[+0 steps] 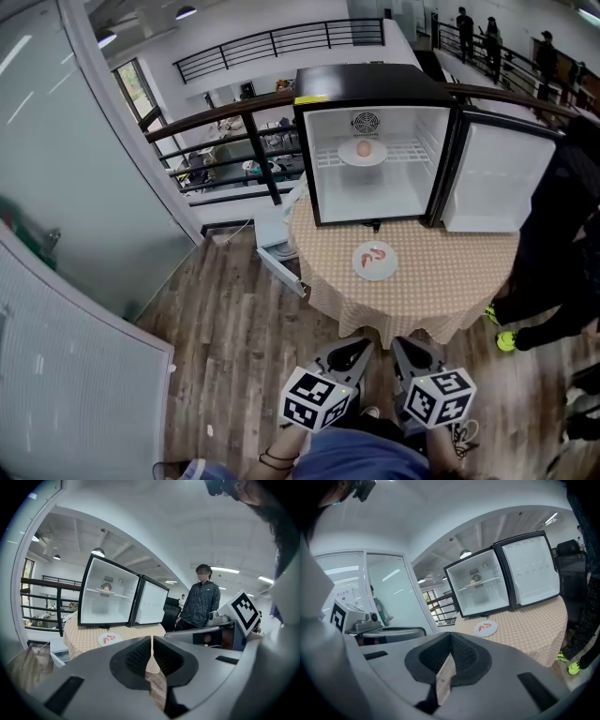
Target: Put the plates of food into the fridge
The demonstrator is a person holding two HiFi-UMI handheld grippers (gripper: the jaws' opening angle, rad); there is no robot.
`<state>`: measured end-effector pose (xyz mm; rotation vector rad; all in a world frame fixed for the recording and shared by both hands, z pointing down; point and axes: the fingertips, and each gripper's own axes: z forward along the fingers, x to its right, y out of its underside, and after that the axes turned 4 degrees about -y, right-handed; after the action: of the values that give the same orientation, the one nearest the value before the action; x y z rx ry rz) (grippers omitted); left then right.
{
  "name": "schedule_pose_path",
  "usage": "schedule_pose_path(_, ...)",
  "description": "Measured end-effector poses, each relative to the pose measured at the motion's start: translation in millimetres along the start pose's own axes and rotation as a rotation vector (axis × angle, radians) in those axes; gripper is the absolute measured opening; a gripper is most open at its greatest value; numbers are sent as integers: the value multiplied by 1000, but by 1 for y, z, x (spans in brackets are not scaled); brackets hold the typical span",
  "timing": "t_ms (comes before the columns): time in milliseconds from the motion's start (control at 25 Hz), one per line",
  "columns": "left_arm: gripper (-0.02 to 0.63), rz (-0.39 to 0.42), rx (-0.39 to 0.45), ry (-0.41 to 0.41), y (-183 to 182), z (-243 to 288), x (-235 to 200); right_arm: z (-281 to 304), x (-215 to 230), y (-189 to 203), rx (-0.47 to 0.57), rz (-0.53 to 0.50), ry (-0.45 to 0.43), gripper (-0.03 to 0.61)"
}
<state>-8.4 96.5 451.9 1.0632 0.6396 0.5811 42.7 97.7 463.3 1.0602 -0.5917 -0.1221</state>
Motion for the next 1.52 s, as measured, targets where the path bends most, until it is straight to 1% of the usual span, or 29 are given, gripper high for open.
schedule_pose_path(240, 21, 39, -10, 34, 4, -8, 13, -13, -5, 6, 5, 4, 6, 15)
schedule_pose_path(400, 18, 85, -23, 27, 7, -7, 19, -16, -4, 9, 6, 1, 6, 15)
schedule_pose_path(680, 17, 111, -46, 29, 11, -4, 25, -22, -1, 11, 5, -6, 9, 15)
schedule_pose_path(880, 17, 108, -34, 38, 9, -3, 32, -27, 5, 11, 9, 4, 17, 15)
schedule_pose_path(1280, 17, 122, -43, 34, 9, 9, 31, -28, 19, 15, 14, 37, 27, 15)
schedule_pose_path(1400, 18, 132, -61, 30, 10, 14, 24, -28, 26, 16, 16, 55, 38, 15)
schedule_pose_path(1520, 18, 125, -87, 1, 13, 21, 8, -26, 37, 18, 8, 70, 54, 15)
